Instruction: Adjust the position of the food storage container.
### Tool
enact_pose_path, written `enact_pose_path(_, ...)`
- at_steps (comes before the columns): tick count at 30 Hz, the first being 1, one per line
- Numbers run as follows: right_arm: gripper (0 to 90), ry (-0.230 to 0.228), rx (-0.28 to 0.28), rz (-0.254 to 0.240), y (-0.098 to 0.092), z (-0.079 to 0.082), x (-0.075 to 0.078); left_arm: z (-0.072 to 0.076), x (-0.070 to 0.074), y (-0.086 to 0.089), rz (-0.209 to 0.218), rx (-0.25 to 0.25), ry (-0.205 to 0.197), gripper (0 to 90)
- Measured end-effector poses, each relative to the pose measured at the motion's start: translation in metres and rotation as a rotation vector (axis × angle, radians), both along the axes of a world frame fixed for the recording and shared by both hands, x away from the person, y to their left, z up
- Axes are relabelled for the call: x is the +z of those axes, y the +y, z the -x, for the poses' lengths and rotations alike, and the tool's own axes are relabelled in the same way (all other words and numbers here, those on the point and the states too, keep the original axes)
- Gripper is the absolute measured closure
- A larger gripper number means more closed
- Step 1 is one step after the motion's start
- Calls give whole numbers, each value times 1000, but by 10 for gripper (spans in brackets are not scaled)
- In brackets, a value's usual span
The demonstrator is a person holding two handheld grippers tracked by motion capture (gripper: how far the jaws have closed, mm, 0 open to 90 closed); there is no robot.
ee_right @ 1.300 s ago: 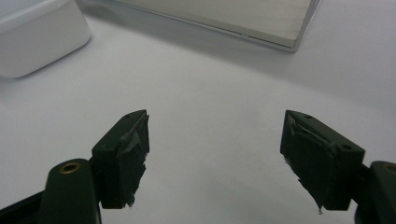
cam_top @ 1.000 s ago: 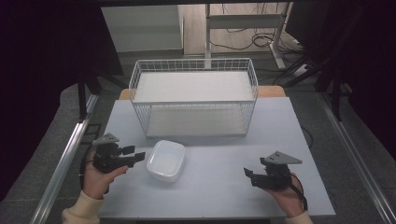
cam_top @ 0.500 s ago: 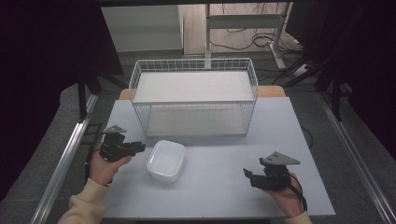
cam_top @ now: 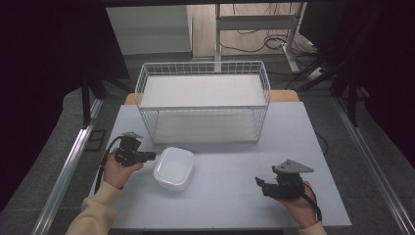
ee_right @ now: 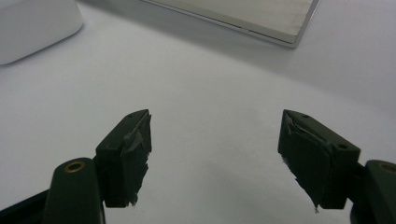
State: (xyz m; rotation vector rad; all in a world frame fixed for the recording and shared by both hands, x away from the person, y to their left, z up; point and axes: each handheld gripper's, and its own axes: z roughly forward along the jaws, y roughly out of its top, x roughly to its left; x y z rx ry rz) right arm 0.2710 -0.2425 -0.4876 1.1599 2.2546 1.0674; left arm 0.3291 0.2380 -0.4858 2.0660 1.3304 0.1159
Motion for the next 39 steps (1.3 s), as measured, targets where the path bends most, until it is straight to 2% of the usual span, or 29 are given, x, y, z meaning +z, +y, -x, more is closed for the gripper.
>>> enact_pose_path(5,256,-7,-1,6,0,0,0,3,-3,-8,-18,-27,5,896)
enact_pose_path(18,255,-5,-2,10,0,1,0,11,-8,-12,26,-45,17,897)
enact_pose_path(25,256,-3,-5,10,0,1,0,19,-6,-24,28,-100,27,897)
enact_pose_path(39,256,-5,-8,13,0,1,0,27,-7,-40,59,-149,40,897)
